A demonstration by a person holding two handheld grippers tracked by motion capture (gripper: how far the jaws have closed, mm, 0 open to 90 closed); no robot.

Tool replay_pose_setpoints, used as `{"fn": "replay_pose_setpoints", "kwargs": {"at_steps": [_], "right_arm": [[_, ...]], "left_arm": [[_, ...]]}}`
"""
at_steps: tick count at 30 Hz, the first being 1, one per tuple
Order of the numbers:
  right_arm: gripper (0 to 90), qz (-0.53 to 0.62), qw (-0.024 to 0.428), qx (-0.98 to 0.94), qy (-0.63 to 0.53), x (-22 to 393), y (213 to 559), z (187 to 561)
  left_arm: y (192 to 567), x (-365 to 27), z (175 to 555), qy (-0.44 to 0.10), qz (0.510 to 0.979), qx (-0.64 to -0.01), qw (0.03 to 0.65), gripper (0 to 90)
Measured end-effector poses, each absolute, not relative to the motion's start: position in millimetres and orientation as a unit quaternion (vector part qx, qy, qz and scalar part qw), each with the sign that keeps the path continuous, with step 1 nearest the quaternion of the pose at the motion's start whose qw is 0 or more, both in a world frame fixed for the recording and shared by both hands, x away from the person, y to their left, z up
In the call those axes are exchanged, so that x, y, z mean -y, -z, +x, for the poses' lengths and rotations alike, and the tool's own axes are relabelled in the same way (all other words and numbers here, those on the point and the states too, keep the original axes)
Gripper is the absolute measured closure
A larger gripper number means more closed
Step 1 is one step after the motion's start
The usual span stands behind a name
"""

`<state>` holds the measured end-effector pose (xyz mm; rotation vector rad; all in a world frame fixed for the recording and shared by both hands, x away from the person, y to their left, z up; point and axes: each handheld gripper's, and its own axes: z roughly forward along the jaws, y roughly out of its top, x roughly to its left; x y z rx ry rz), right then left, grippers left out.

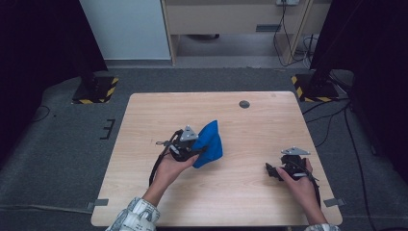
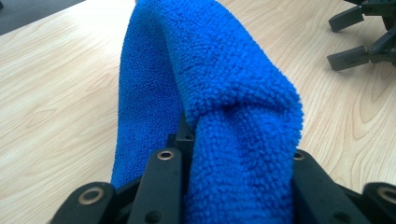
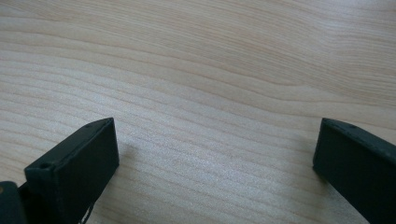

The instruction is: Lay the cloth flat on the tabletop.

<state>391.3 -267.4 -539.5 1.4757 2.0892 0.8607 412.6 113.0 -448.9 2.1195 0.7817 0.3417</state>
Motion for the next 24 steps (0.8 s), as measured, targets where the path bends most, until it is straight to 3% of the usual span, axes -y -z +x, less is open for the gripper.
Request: {"fn": "replay_pose_setpoints", "kwargs": {"at_steps": [16,24], "right_arm": [[0.4,0.530,0.219,-0.758,-0.312,266.4,539.6,392.4],[0.5,0.529,0.216,-0.759,-0.313,264.3,539.4,393.3]], "left_arm": [[479.3,-56.9,419.6,-0.096,0.869,-0.297,0.384,70.4],[495.7,-43.5,423.8,-0.113,0.877,-0.304,0.355,70.1]]}}
